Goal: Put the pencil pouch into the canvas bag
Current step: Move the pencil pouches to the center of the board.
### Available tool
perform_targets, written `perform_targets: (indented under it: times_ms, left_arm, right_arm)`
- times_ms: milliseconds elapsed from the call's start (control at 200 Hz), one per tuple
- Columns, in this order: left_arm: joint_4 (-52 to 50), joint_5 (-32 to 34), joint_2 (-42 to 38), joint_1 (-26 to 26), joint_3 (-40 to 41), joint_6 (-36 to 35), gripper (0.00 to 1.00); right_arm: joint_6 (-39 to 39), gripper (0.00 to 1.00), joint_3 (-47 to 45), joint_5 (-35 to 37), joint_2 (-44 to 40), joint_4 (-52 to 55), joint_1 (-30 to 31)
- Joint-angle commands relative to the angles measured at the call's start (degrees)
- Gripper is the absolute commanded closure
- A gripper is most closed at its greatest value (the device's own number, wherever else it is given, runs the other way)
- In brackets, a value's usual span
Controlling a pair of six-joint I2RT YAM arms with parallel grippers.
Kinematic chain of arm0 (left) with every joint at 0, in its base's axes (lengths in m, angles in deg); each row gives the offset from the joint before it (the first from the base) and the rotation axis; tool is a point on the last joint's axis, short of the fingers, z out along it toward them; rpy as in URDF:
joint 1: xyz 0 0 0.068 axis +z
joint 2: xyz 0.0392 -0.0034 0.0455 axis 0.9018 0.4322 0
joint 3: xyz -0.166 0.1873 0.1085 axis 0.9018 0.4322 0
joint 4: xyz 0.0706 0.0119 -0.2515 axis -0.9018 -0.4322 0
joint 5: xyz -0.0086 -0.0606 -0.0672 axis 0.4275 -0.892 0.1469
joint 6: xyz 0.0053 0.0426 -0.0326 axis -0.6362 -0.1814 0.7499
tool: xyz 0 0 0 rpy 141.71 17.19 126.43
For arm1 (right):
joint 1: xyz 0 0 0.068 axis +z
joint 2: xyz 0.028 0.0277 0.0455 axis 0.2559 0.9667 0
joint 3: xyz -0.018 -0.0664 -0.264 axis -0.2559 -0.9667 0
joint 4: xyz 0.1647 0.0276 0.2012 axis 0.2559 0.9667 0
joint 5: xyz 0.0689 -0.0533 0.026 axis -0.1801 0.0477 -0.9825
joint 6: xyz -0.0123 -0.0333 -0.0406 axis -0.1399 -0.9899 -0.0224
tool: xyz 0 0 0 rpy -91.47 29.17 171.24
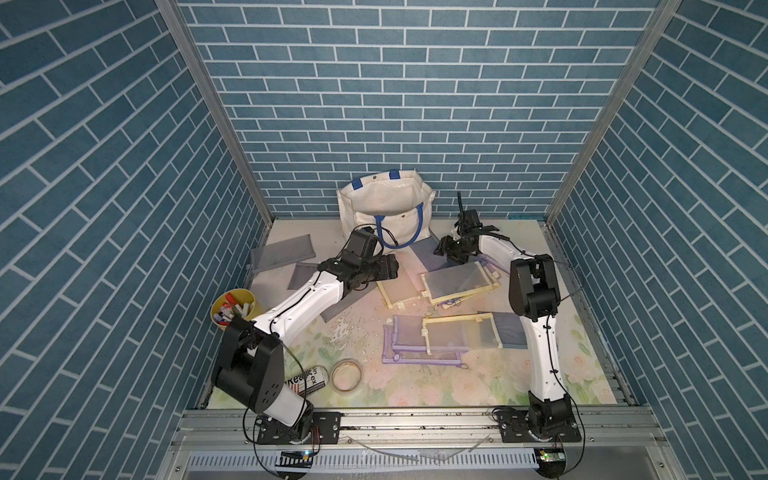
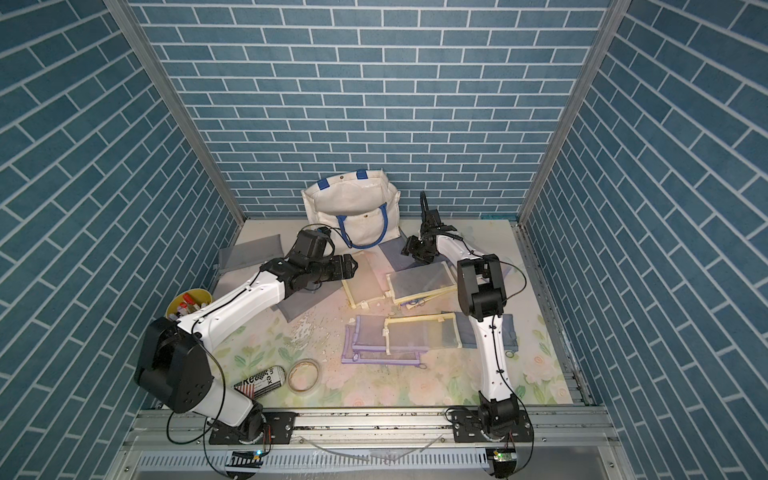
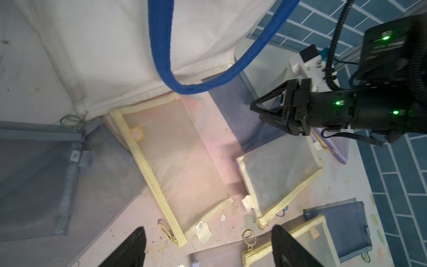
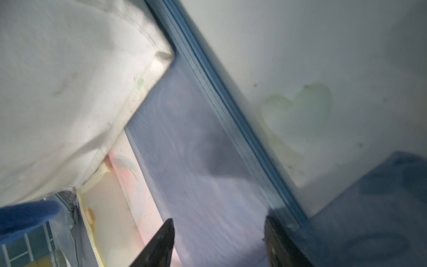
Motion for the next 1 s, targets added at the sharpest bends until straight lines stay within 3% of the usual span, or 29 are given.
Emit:
perform_targets:
  times_ms: [0, 255, 515, 800, 990]
  left_arm:
    - [1.47, 0.25, 0.14, -0.14, 0.98, 0.80, 0.14]
    - [1.82, 0.04, -0.66, -0.28, 5.04, 1.06, 0.15]
    - [0.95, 0.58, -0.75, -1.71, 6.03, 0.80, 0.15]
    - [2.75, 1.84, 3.81, -8.46, 3.31, 4.58, 0.16]
    - [10.21, -0.91, 11.42, -10.30, -0.93, 11.74, 0.17]
  right_arm:
    - [-0.82, 0.38, -7.07, 3.14, -1.74, 3.70, 0.11]
    - [-0.53, 0.38, -23.91, 2.92, -10.83, -0.51, 0.13]
    - [-1.51, 0.38, -33.12, 1.46, -18.85, -1.05, 0.11]
    - [-4.79, 0.36, -31.12, 0.65, -26.44, 2.99, -0.06]
    - [-4.37, 0.35, -23.00, 0.22, -23.07, 3.22, -2.08]
